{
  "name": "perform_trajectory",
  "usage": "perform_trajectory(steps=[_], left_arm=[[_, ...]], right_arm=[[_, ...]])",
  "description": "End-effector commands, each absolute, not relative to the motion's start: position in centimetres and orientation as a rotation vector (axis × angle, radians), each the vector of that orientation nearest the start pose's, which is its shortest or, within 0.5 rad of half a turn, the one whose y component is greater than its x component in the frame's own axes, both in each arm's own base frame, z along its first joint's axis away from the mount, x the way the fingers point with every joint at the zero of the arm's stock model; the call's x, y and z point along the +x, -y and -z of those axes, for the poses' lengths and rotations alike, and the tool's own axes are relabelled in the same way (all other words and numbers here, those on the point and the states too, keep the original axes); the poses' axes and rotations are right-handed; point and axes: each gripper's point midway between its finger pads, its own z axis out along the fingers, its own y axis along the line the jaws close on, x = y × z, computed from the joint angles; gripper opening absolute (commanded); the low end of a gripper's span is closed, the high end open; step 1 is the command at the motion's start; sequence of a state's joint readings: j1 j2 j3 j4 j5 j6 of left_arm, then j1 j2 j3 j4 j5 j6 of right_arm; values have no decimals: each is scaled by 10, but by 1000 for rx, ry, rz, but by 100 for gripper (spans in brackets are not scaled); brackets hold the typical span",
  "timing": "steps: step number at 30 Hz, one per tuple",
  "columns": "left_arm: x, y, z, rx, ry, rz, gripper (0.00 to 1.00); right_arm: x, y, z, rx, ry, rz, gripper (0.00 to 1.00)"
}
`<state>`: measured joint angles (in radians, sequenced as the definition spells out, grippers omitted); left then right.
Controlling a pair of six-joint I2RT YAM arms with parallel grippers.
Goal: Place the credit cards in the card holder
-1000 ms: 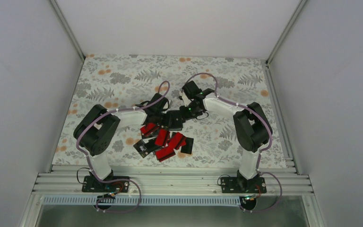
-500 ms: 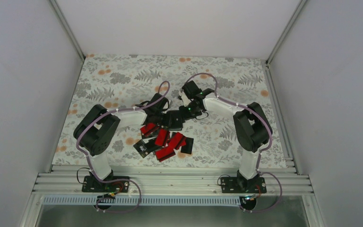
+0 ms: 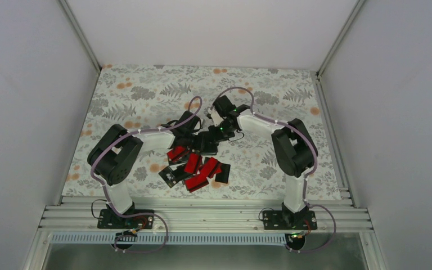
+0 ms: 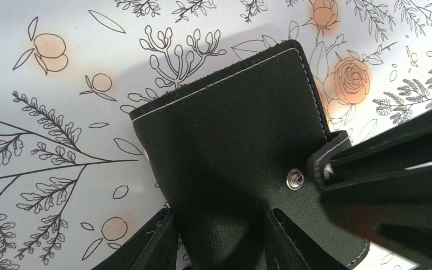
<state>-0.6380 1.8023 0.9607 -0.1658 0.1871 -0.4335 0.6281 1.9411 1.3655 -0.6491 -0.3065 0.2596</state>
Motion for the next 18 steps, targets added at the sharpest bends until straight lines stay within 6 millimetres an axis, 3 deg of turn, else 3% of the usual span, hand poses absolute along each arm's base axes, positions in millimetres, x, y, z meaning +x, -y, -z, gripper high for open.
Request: perform_trajectory(steps=[1, 6, 18], left_arm=[[290, 263, 5, 378, -2781, 554, 38], [290, 263, 7, 380, -2784, 552, 38], [291, 264, 7, 382, -2782, 553, 38]], right_arm=[[321, -313, -49, -640, -2824, -678, 14], [324, -314, -47, -638, -2823, -662, 17], [326, -309, -45, -637, -2828, -617, 6]])
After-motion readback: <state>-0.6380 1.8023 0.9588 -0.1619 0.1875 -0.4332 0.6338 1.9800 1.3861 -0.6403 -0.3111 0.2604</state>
